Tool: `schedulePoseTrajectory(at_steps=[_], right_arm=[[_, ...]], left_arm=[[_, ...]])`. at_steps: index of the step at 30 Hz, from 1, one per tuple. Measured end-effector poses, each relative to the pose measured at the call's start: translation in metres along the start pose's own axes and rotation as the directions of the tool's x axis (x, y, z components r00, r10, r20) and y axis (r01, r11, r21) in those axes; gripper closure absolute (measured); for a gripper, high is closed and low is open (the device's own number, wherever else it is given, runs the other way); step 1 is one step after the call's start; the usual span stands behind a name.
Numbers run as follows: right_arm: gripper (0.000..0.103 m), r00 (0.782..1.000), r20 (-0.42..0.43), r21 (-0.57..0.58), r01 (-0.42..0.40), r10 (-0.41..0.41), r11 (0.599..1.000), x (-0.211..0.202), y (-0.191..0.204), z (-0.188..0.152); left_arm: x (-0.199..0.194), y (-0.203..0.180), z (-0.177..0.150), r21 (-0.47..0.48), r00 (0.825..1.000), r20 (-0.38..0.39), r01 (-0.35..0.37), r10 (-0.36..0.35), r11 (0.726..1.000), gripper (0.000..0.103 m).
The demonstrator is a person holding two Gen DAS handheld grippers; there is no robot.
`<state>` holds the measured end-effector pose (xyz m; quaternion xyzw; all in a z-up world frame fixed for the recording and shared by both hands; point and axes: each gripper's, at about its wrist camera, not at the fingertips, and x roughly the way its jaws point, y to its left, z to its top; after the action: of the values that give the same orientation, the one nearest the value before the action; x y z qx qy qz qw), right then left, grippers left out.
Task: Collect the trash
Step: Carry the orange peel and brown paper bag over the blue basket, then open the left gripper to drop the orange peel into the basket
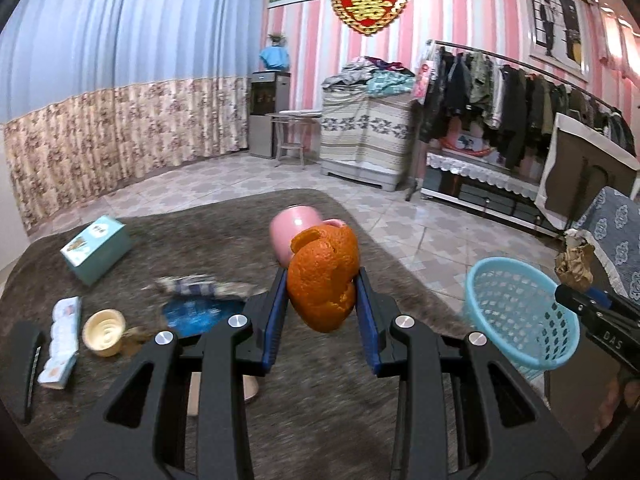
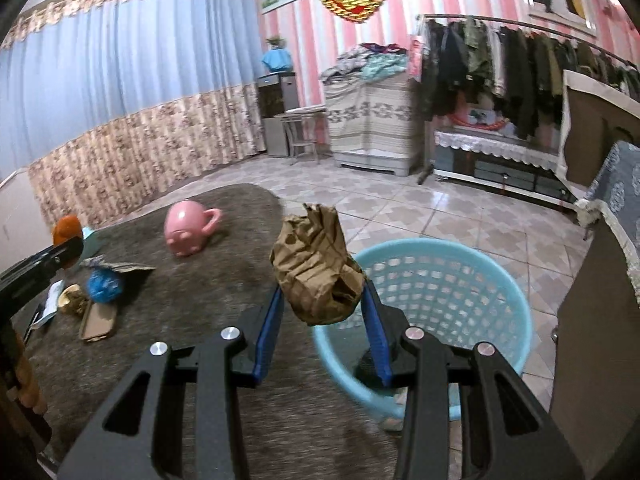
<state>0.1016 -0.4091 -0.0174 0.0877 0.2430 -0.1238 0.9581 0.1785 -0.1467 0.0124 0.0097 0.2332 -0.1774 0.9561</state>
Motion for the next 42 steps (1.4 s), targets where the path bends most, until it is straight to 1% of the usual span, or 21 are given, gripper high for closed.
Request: schedulePoseTrajectory(at_steps=[3, 6, 8, 11, 15, 17, 20, 26, 28, 30, 33, 35, 39, 40, 42], right_arm=[[0.063, 0.999, 0.016, 0.019, 0.043, -0.044, 0.999, 0.002, -0.011, 0.001], [0.063, 0.997, 0.026, 0.048, 0.069, -0.07, 0.996, 0.007, -0.023, 0.002], [0.063, 0.996, 0.022, 0.062, 0.087, -0.089, 0.994, 0.013, -0.03, 0.002], [0.063, 0.992, 0.017, 0.054, 0.12, -0.122, 0.991, 0.022, -0.037, 0.002], [0.063, 0.99, 0.014, 0.064, 0.136, -0.137, 0.989, 0.025, -0.046, 0.001], [0.063, 0.99, 0.014, 0.074, 0.141, -0.143, 0.987, 0.026, -0.053, -0.001], [0.063, 0.987, -0.001, 0.099, 0.158, -0.159, 0.982, 0.029, -0.067, -0.004], [0.063, 0.979, -0.03, 0.169, 0.202, -0.2, 0.965, 0.037, -0.101, -0.01], [0.063, 0.977, -0.029, 0.174, 0.215, -0.213, 0.961, 0.036, -0.106, -0.012], [0.063, 0.974, -0.025, 0.174, 0.227, -0.226, 0.958, 0.035, -0.11, -0.012], [0.063, 0.969, -0.033, 0.172, 0.248, -0.246, 0.953, 0.036, -0.118, -0.015], [0.063, 0.967, -0.049, 0.188, 0.253, -0.248, 0.949, 0.038, -0.123, -0.016], [0.063, 0.958, -0.084, 0.205, 0.286, -0.274, 0.936, 0.04, -0.128, -0.019], [0.063, 0.957, -0.087, 0.21, 0.29, -0.277, 0.934, 0.04, -0.129, -0.019], [0.063, 0.955, -0.09, 0.213, 0.296, -0.283, 0.931, 0.039, -0.129, -0.02]], left_arm=[[0.01, -0.015, 0.0, 0.017, 1.0, -0.003, 0.015, -0.015, 1.0, 0.071], [0.023, -0.031, 0.001, 0.025, 0.999, -0.012, 0.042, -0.041, 0.999, 0.071], [0.03, -0.041, 0.002, 0.036, 0.998, -0.015, 0.055, -0.054, 0.998, 0.071], [0.04, -0.059, 0.001, 0.059, 0.997, -0.02, 0.077, -0.076, 0.995, 0.071], [0.054, -0.086, 0.001, 0.093, 0.994, -0.018, 0.113, -0.112, 0.989, 0.071], [0.061, -0.096, 0.0, 0.098, 0.991, -0.03, 0.134, -0.131, 0.986, 0.071], [0.075, -0.117, -0.002, 0.102, 0.983, -0.059, 0.178, -0.173, 0.979, 0.071], [0.101, -0.158, -0.007, 0.132, 0.969, -0.101, 0.237, -0.224, 0.963, 0.07], [0.113, -0.171, -0.008, 0.134, 0.959, -0.128, 0.269, -0.252, 0.954, 0.07], [0.12, -0.183, -0.009, 0.14, 0.956, -0.133, 0.28, -0.262, 0.95, 0.07], [0.127, -0.199, -0.016, 0.144, 0.946, -0.149, 0.309, -0.288, 0.94, 0.07], [0.128, -0.209, -0.023, 0.152, 0.936, -0.156, 0.337, -0.314, 0.929, 0.07], [0.131, -0.228, -0.031, 0.21, 0.931, -0.177, 0.354, -0.321, 0.911, 0.07], [0.131, -0.231, -0.031, 0.213, 0.928, -0.178, 0.362, -0.328, 0.908, 0.069], [0.132, -0.235, -0.031, 0.221, 0.923, -0.183, 0.373, -0.338, 0.901, 0.069]])
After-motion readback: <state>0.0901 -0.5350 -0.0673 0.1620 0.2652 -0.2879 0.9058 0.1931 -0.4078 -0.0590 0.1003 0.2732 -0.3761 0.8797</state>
